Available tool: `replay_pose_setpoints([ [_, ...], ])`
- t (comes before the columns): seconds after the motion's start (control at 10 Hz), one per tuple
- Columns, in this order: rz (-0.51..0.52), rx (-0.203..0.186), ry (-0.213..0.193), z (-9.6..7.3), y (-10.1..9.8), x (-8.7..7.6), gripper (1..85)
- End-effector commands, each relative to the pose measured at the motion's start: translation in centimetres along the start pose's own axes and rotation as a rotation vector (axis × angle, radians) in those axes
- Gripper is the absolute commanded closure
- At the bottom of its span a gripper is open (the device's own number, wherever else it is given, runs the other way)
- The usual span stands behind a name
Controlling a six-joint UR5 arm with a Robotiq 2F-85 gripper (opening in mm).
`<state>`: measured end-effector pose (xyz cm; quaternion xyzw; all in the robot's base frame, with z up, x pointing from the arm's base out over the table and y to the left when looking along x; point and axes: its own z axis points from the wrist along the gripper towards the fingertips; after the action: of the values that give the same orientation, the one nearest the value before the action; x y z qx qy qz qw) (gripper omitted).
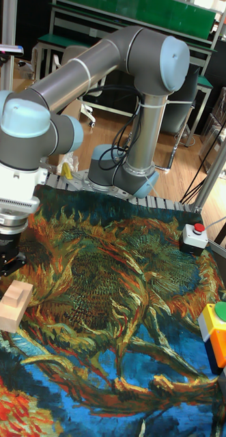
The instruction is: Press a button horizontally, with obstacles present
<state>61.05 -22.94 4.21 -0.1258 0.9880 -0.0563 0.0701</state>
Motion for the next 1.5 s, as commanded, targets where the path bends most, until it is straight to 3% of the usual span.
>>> replay_pose_setpoints([
  [0.0, -0.057, -0.053, -0.041, 0.5, 0.8, -1.4, 79.3],
  [0.1, -0.074, -0.063, -0.043, 0.5, 1.1, -1.4, 78.3],
  [0.7, -0.196, 0.148, 0.042, 0.0, -5.5, 0.7, 78.3],
  [0.8, -0.203, 0.153, 0.046, 0.0, -5.8, 0.9, 78.7],
  [1.0, -0.173, 0.051, -0.003, 0.3, -3.0, 0.0, 75.3],
  [1.1, -0.178, 0.045, -0.019, 0.3, -2.8, -0.5, 74.7],
  [1.2, -0.199, 0.069, -0.017, 0.2, -3.4, -0.5, 74.7],
  [1.4, -0.213, 0.052, -0.024, 0.3, -3.0, -0.6, 74.7],
])
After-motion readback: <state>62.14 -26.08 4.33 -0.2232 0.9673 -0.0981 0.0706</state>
